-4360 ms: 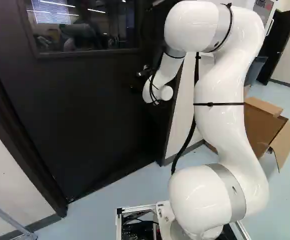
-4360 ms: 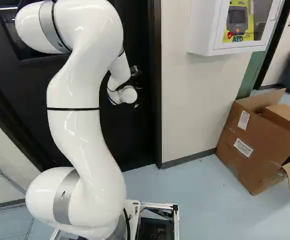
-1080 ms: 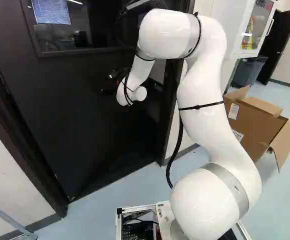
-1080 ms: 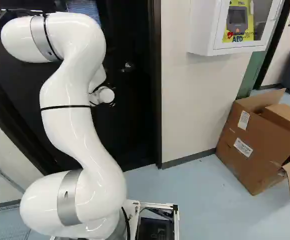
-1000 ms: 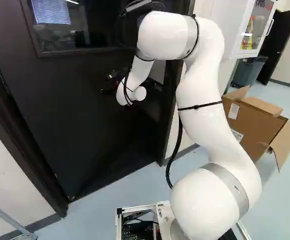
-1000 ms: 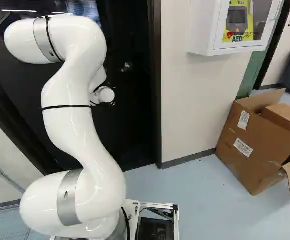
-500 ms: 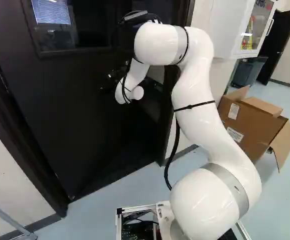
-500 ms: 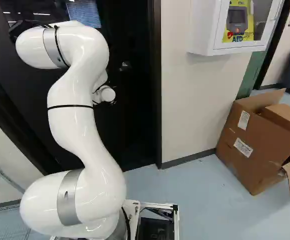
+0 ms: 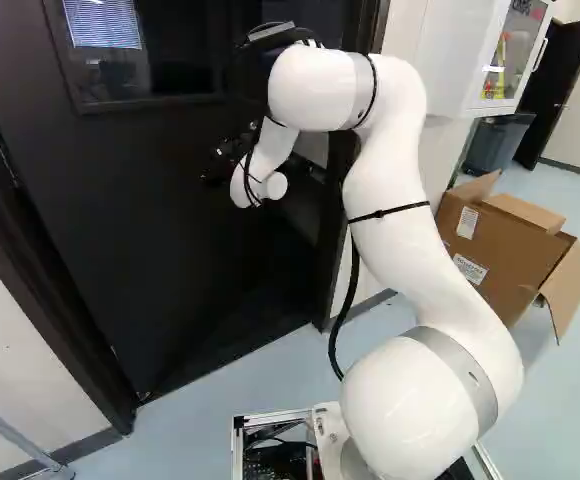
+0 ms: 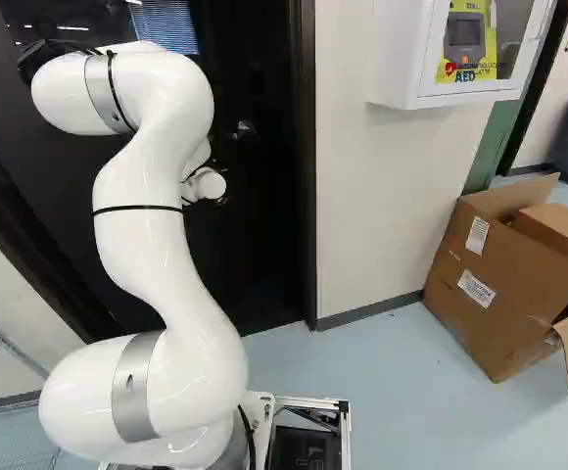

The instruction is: Open the door and move inside

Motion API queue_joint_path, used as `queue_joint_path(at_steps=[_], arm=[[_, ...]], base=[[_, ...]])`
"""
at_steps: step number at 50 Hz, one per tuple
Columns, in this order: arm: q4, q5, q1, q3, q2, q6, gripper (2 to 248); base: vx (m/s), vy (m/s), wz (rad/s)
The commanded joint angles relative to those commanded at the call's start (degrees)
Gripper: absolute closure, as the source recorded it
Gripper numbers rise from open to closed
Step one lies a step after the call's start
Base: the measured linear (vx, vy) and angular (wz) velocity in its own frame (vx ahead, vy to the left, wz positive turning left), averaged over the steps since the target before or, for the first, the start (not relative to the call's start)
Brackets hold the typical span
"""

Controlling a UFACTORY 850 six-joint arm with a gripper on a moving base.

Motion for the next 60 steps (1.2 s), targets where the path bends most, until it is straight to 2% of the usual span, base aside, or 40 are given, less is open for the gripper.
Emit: queue_joint_path(at_steps=[11,29,60], arm=[[0.00,0.00,0.11,0.90,0.65,0.00,3],[2.05,0.00,0.80,6.42,4.69,0.00,3],[13.64,-0.02,2.50,16.23,12.14,0.00,3]], base=[[0.000,0.000,0.000],[0.000,0.000,0.000],[0.000,0.000,0.000]])
